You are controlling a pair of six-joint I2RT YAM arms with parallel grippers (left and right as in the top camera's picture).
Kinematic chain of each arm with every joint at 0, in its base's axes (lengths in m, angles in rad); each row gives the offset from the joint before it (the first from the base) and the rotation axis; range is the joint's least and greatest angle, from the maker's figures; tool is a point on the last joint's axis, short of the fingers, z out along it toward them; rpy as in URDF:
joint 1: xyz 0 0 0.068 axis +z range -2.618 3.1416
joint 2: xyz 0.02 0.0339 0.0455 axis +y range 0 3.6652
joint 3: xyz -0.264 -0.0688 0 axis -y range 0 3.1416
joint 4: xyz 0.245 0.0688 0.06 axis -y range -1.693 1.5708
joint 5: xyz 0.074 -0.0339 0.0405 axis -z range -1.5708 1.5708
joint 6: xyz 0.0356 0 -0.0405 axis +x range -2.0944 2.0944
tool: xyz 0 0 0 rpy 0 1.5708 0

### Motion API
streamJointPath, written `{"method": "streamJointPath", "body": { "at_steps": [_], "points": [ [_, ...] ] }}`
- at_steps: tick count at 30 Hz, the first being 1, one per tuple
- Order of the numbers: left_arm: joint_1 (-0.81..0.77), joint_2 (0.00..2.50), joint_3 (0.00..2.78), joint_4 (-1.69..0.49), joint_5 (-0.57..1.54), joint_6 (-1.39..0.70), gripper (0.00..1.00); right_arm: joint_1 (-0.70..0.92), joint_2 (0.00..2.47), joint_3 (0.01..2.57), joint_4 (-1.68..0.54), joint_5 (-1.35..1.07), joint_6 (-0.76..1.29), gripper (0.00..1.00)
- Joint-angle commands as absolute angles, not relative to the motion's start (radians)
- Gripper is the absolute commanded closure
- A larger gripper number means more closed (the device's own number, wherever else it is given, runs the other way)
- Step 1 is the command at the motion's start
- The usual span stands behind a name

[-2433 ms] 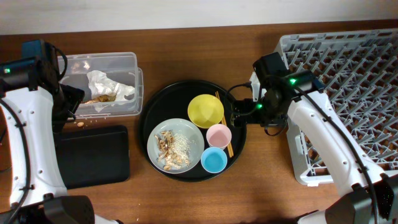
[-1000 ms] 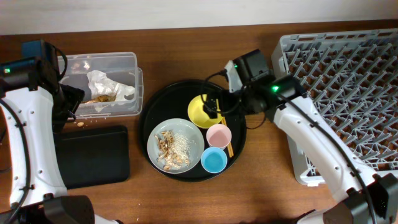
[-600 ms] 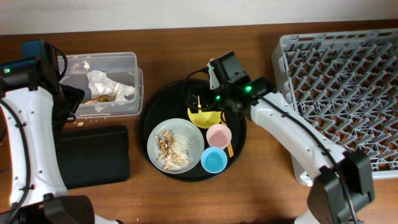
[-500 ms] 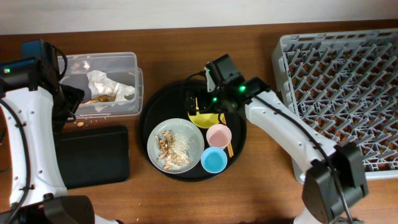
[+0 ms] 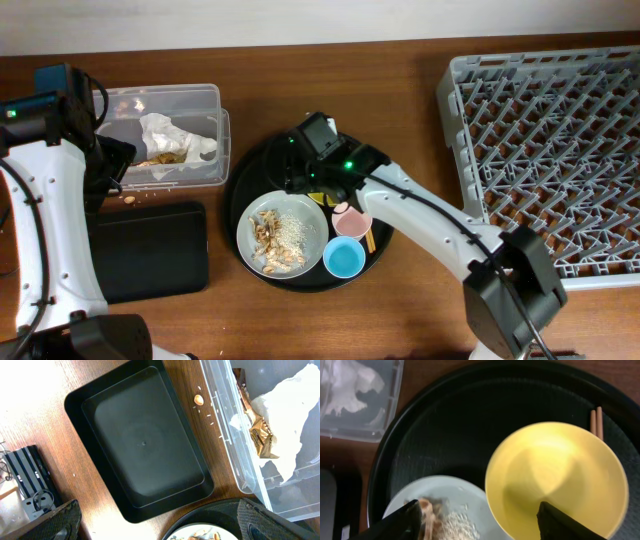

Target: Sort waste into correct bins and load items into the dishwasher rack

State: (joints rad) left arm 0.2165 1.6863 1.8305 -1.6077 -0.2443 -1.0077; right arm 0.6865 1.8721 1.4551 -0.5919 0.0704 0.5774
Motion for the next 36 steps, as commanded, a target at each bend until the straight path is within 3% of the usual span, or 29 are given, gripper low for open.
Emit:
{"method": "streamJointPath", "body": {
  "at_steps": [1,10,21,24,27,32,36],
  "points": [
    [0.224,1.661,1.828,-1.610,-0.262,-1.017,0.01,0.700,1.915,1.472,-0.584,0.128,0.636,0.28],
    [0.224,1.661,1.828,-1.610,-0.262,-1.017,0.01,0.700,1.920,1.517,-0.630,0.044,0.645,0.24],
    [0.224,1.661,1.828,-1.609,-0.262,-1.017,0.01,0.654,1.920,1.724,-0.929,-0.142,0.525,0.19],
    [0.224,1.661,1.828,-1.609,-0.262,-1.017,0.01,0.655,1.920,1.730,-0.886,-0.259,0.456,0.04],
    [0.224,1.661,1.828,-1.610,-0.262,-1.017,0.01,0.655,1.920,1.730,-0.857,-0.395,0.457,0.01],
    [0.224,1.661,1.828,-1.610,-0.262,-1.017,0.01,0.655,1.920,1.730,-0.772,-0.357,0.489,0.01],
    [0.224,1.661,1.828,-1.609,-0.262,-1.017,0.01,0.657,1.921,1.709,-0.771,-0.170,0.664,0.01]
  ]
}}
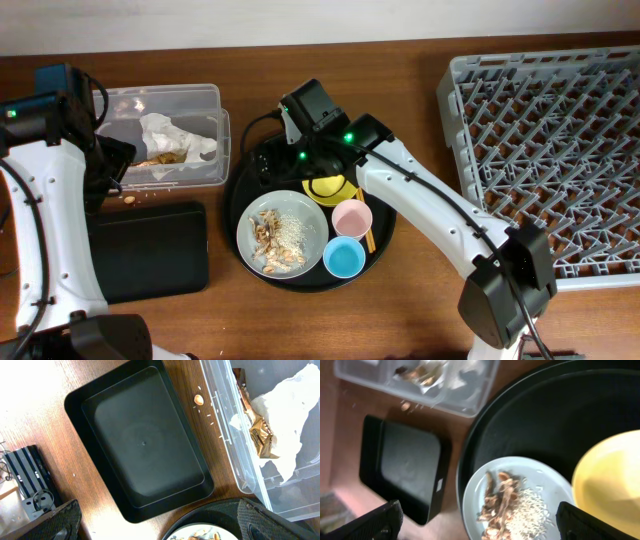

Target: Sort waste into correct bins and load items into the dishwasher rack

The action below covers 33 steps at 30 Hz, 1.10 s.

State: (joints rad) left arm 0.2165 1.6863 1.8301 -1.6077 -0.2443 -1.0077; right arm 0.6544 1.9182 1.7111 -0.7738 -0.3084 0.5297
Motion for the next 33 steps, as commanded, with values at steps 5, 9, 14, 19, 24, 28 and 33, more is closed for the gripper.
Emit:
{"method": "streamJointPath", "body": {
  "at_steps": [5,9,14,19,24,28,33],
  "points": [
    [0.224,1.661,1.828,-1.610,-0.262,-1.017,0.01,0.680,1.956,1.698,-0.768,-0.011,0.716,0.01],
    [0.224,1.661,1.828,-1.609,-0.262,-1.017,0.01,0.702,2.040,1.698,-0.753,0.022,0.727,0.01],
    [0.224,1.661,1.828,-1.610,-0.262,-1.017,0.01,0.707,2.119,1.698,-0.762,0.039,0.742,0.01],
    [0.224,1.661,1.828,-1.609,-0.262,-1.017,0.01,0.707,2.125,1.698,-0.793,0.076,0.742,0.01],
    [0.224,1.661,1.828,-1.609,-0.262,-1.017,0.01,0.707,2.133,1.698,-0.886,0.170,0.743,0.01],
    [0.224,1.661,1.828,-1.610,-0.262,-1.017,0.01,0.707,2.133,1.698,-0.894,0.170,0.743,0.01],
    [0.224,1.661,1.828,-1.610,-0.262,-1.017,0.01,0.707,2.133,1.698,-0.899,0.169,0.742,0.01]
  ]
}}
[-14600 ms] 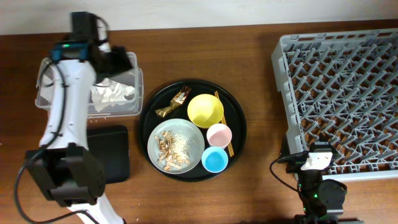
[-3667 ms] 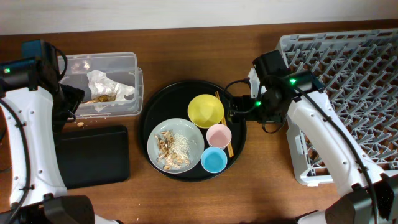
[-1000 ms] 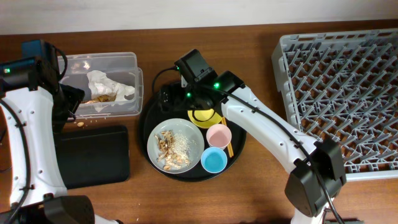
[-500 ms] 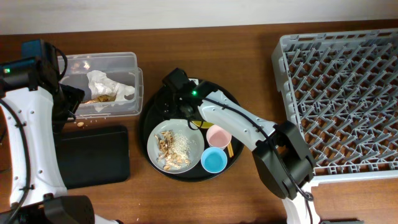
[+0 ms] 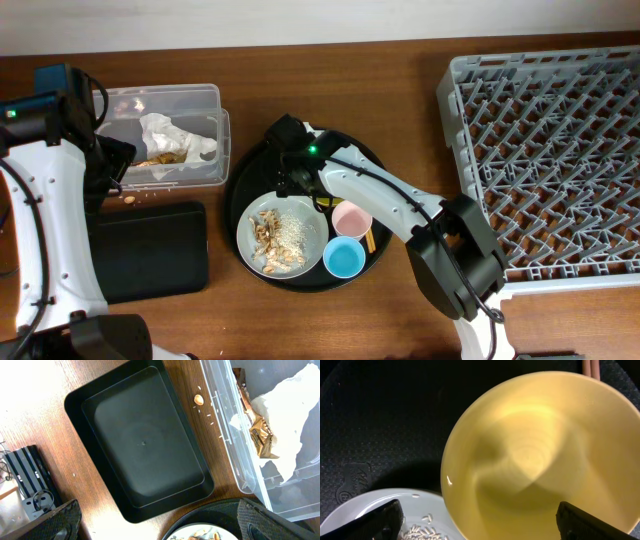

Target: Sort waste into correct bins and load items into the dishwasher rack

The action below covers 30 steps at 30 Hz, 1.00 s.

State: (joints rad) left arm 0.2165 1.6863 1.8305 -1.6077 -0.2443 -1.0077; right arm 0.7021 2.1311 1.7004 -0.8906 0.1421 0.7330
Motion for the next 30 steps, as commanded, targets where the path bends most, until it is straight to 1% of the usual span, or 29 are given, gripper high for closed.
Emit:
{"method": "streamJointPath", "body": {
  "at_steps": [1,18,30],
  "points": [
    [0.224,1.661,1.828,-1.609,-0.262,-1.017,0.01,0.707,2.133,1.698,-0.902,0.169,0.742,0.01],
    [0.224,1.661,1.828,-1.609,-0.262,-1.017,0.01,0.707,2.133,1.698,-0.932,0.170,0.742,0.01],
    [0.224,1.661,1.828,-1.609,-0.262,-1.017,0.01,0.706,2.133,1.698,-0.912,0.170,0.743,0.01]
  ]
}}
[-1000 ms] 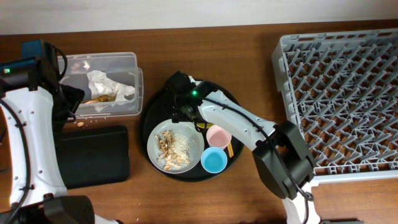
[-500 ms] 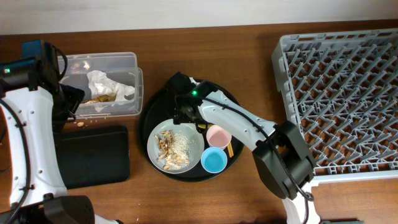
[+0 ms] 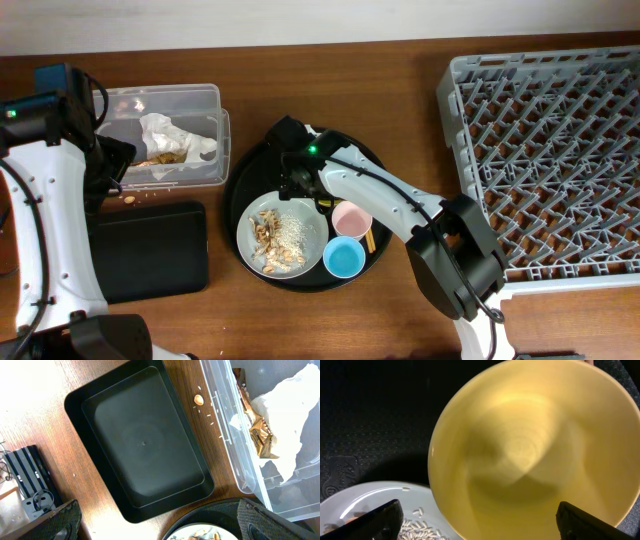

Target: Sort waste into correct bins and load items into the dishwasher rack

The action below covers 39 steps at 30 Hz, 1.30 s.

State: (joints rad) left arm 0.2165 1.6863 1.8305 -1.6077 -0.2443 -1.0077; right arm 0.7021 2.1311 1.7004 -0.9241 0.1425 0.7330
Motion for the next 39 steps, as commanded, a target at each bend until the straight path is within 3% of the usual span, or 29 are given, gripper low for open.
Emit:
{"method": "streamJointPath", "body": {
  "at_steps": [1,8,12,16,23,30,35,39],
  "points": [
    [0.224,1.661,1.828,-1.609,-0.262,-1.017,0.01,0.706,2.133,1.698,-0.907,0.170,0.744,0.01],
    [0.224,1.661,1.828,-1.610,-0.262,-1.017,0.01,0.707,2.133,1.698,-0.847,0.158,0.826,0.02],
    [0.224,1.661,1.828,-1.609,-0.262,-1.017,0.01,0.708,2.134,1.698,-0.813,0.148,0.824,0.12],
    [0.224,1.661,1.828,-1.610,-0.262,-1.017,0.01,0.707,2.136,1.698,-0.802,0.204,0.825,0.33],
    [0.224,1.661,1.828,-1.609,-0.262,-1.017,0.01,0.708,2.183,1.698,-0.787,0.195,0.825,0.45],
    [0.224,1.661,1.828,-1.610,-0.262,-1.017,0.01,0.714,2.208,1.698,-0.759,0.196,0.824,0.51],
    [0.224,1.661,1.828,-1.609,-0.262,-1.017,0.01,0.721,2.214,1.698,-0.755,0.199,0.825,0.66],
    [0.224,1.661,1.828,-1.609,-0.262,-1.017,0.01,0.721,2.215,1.698,-0.752,0.199,0.825,0.70]
  ]
}}
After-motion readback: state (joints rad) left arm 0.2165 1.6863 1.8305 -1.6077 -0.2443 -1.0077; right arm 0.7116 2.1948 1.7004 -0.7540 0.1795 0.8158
